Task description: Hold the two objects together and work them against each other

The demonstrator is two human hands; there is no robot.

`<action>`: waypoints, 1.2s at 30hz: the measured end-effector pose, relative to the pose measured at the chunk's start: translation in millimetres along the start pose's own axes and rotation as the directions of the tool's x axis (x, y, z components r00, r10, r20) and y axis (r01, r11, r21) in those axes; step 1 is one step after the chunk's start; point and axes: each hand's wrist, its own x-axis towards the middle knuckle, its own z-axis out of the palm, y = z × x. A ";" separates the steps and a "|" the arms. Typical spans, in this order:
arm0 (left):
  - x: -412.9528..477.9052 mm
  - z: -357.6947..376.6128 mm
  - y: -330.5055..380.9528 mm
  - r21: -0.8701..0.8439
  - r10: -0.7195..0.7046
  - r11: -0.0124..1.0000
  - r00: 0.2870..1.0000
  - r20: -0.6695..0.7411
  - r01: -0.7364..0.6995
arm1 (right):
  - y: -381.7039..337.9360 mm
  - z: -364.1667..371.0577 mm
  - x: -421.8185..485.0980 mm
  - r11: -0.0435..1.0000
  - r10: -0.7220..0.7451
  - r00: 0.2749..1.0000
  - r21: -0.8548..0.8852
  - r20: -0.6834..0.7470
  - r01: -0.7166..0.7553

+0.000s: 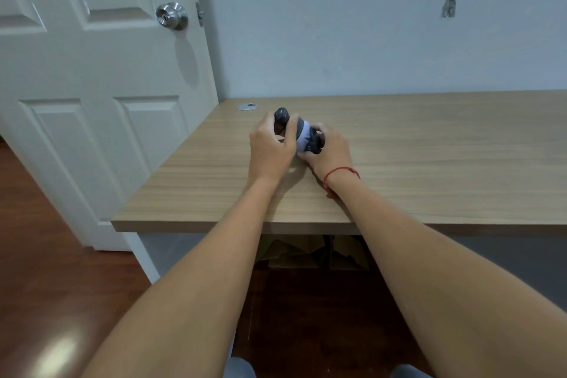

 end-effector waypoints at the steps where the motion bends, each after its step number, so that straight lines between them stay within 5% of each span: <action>1: 0.8 0.8 -3.7 0.013 -0.011 1.000 1.000 0.008 0.011 | -0.2 0.2 -0.3 1.000 -0.011 1.000 0.003 -0.002 0.011; 4: 3.5 -0.1 -8.7 0.042 -0.041 0.998 0.999 -0.021 0.042 | -0.7 1.5 -0.1 0.998 -0.060 0.998 -0.036 0.003 0.060; 9: -2.2 0.7 0.2 0.060 0.099 0.993 0.993 0.057 -0.103 | 1.6 3.2 2.9 0.996 -0.014 1.000 -0.088 0.000 0.014; 13: 5.1 -0.4 -8.9 0.080 -0.017 0.997 0.999 -0.027 0.019 | -1.3 2.8 0.7 0.988 -0.070 0.997 -0.133 0.023 0.072; 17: -1.2 0.2 0.6 0.082 0.082 0.993 0.995 0.059 -0.086 | 1.7 2.5 2.5 0.992 -0.040 0.999 -0.123 -0.011 0.038; 22: 8.0 -2.3 -14.6 0.196 -0.175 0.964 0.984 -0.031 0.178 | -2.2 1.4 -3.4 0.995 -0.058 0.998 -0.074 0.032 0.060; 29: 2.8 -1.0 -0.8 0.016 -0.003 1.000 1.000 -0.017 0.003 | -0.9 0.3 -3.0 0.999 -0.027 0.999 -0.045 0.024 0.028; 36: 8.5 -1.1 -14.3 0.119 -0.123 0.984 0.990 -0.068 0.130 | -1.3 1.9 -2.8 0.999 -0.002 0.999 0.040 0.035 0.000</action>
